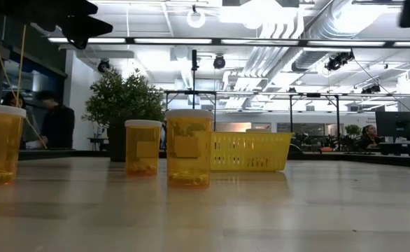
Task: Pick and place pill bottles into a basket
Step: Put the orange pill bottle into the bottom right corner of the yellow basket
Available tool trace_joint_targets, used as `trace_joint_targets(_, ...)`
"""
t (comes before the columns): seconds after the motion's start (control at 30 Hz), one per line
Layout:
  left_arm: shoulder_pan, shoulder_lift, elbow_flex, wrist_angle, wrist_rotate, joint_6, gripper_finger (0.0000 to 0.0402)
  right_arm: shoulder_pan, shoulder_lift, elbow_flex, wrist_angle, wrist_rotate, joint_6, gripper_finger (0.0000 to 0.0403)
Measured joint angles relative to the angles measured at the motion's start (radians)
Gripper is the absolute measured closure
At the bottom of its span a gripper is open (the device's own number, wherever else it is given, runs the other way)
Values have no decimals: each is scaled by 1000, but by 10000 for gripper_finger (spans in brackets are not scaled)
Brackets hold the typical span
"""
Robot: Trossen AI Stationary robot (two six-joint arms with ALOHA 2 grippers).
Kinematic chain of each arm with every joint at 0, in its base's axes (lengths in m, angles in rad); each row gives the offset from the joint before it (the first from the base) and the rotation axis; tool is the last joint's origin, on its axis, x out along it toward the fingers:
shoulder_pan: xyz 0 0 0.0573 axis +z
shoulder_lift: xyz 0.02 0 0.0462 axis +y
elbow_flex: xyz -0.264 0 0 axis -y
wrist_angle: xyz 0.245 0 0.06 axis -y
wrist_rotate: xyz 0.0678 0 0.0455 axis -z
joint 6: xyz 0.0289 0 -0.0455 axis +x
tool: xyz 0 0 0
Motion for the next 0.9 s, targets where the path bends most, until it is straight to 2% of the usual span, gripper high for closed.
trace_joint_targets(0.17, 0, 0, 0, -9, 0, 0, 126, 45, 9, 0, -3, 37, 184, 78)
trace_joint_targets(0.33, 0, 0, 0, -10, 0, 0, 126, 62, 65, 0, -26, 34, 291, 84)
trace_joint_targets(0.53, 0, 0, 0, -8, 0, 1, 126, 61, 140, 0, -77, 15, 286, 84)
trace_joint_targets(0.9, 0, 0, 0, -8, 0, 0, 126, 66, 151, -8, -68, 75, 236, 84)
